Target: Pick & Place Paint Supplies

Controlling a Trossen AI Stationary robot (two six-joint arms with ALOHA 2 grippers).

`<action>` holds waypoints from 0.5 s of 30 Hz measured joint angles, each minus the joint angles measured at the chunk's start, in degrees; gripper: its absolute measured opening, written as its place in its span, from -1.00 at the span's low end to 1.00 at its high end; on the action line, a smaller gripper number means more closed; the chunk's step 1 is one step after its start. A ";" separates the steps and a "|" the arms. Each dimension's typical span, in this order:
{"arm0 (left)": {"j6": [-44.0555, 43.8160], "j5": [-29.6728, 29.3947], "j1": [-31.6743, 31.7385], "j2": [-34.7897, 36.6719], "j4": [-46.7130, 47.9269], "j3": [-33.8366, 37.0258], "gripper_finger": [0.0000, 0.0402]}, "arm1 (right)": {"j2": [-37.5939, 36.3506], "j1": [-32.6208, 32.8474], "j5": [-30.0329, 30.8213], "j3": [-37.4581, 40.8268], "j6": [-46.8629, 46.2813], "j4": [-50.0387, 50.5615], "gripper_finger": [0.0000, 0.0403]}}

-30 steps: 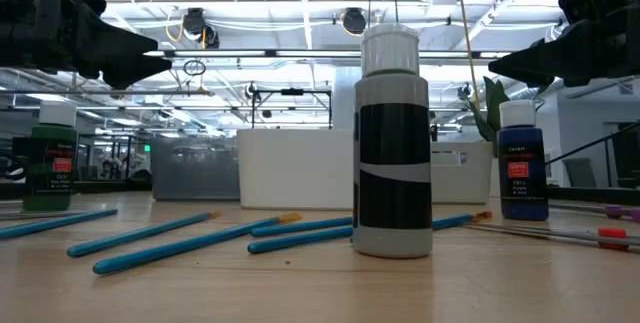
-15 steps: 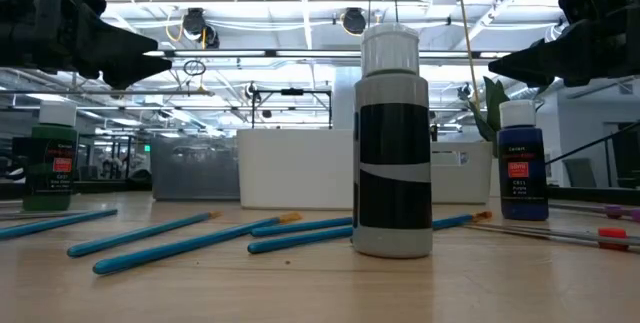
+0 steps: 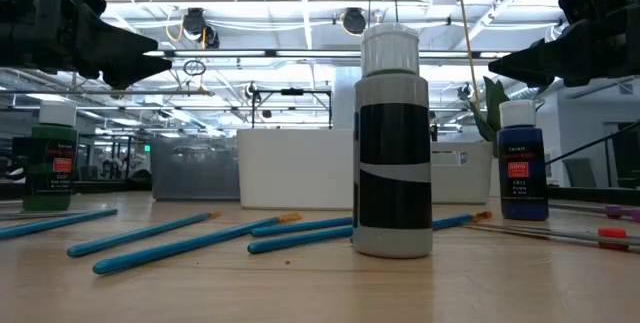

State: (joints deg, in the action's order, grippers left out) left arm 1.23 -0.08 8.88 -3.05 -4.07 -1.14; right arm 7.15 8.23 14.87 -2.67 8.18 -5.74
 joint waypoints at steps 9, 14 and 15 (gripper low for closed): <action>-0.02 0.00 0.00 0.00 -0.01 0.02 0.66 | 0.00 0.00 0.00 0.01 -0.01 -0.01 -0.12; -0.02 0.00 -0.01 0.00 0.00 0.01 0.66 | 0.01 0.00 0.00 0.00 0.00 0.00 -0.14; 0.00 0.00 -0.01 0.00 0.00 0.00 0.66 | -0.01 0.00 0.00 0.01 0.00 0.00 -0.14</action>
State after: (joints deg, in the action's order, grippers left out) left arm 1.23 -0.08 8.87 -3.05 -4.06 -1.14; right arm 7.14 8.23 14.87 -2.66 8.19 -5.74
